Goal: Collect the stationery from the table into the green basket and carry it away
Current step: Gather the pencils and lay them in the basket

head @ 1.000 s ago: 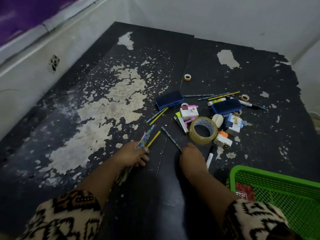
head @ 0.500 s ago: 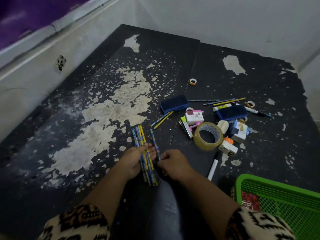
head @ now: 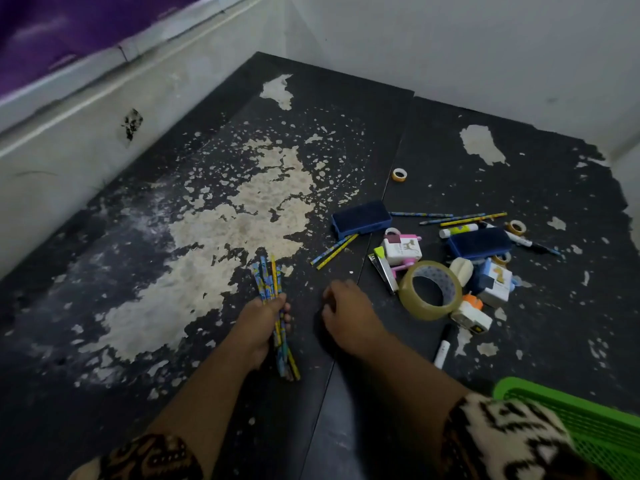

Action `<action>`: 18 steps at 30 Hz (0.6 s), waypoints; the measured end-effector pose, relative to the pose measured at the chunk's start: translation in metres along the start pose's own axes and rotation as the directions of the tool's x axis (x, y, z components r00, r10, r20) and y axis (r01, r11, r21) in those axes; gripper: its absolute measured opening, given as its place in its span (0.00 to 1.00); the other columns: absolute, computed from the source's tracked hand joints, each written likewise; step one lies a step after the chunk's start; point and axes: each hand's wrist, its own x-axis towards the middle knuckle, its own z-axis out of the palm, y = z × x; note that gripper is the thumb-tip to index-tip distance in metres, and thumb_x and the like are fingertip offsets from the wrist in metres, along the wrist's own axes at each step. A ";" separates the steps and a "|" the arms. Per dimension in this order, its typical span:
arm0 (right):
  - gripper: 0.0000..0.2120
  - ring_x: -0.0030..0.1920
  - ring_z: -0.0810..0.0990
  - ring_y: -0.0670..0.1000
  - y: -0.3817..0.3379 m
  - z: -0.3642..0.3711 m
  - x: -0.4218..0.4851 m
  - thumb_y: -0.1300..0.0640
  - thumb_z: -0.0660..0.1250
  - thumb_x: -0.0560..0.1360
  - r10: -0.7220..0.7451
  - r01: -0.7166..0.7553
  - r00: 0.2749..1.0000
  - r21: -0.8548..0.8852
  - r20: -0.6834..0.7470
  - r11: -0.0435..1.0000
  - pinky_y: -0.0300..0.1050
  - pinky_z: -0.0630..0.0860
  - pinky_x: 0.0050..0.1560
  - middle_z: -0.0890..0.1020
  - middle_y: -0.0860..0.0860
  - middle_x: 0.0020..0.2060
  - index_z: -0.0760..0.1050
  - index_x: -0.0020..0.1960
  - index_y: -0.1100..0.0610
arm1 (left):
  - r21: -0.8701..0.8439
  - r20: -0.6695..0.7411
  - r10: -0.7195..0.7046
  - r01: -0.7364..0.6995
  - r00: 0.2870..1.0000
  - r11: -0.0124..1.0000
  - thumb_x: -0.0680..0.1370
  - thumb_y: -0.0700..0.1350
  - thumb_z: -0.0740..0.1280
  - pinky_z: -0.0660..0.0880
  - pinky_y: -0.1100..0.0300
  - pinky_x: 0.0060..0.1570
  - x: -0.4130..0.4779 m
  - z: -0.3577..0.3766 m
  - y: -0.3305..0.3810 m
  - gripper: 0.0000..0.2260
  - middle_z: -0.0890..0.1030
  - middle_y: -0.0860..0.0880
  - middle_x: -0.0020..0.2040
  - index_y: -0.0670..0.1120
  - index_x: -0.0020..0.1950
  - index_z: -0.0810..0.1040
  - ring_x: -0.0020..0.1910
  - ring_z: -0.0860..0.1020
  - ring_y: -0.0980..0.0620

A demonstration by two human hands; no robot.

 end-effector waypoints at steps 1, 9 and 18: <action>0.13 0.59 0.72 0.57 0.002 -0.003 0.012 0.58 0.62 0.76 -0.030 0.031 0.999 -0.087 0.016 0.996 0.50 0.72 0.57 0.72 0.57 0.58 0.71 0.60 0.59 | 0.007 -0.003 0.009 -0.009 1.000 1.000 0.84 0.41 0.61 0.72 0.60 0.32 0.003 -0.002 0.002 0.06 0.74 0.46 0.37 0.42 0.48 0.72 0.32 0.71 0.52; 0.20 0.67 0.67 0.58 0.011 -0.018 0.086 0.61 0.55 0.82 -0.343 0.410 0.911 -0.587 0.228 0.699 0.50 0.68 0.67 0.68 0.60 0.67 0.62 0.73 0.64 | 0.151 0.008 0.067 -0.067 0.998 0.986 0.84 0.44 0.61 0.75 0.58 0.37 0.023 -0.022 0.009 0.07 0.78 0.47 0.36 0.41 0.51 0.75 0.35 0.75 0.51; 0.15 0.54 0.74 0.57 -0.001 -0.003 0.078 0.58 0.52 0.80 -0.570 0.619 0.758 -0.628 0.319 0.472 0.51 0.70 0.55 0.76 0.58 0.55 0.73 0.59 0.61 | 0.159 0.017 0.091 -0.092 0.996 0.983 0.83 0.47 0.62 0.76 0.54 0.43 0.020 -0.025 0.001 0.07 0.80 0.47 0.39 0.44 0.51 0.76 0.37 0.77 0.51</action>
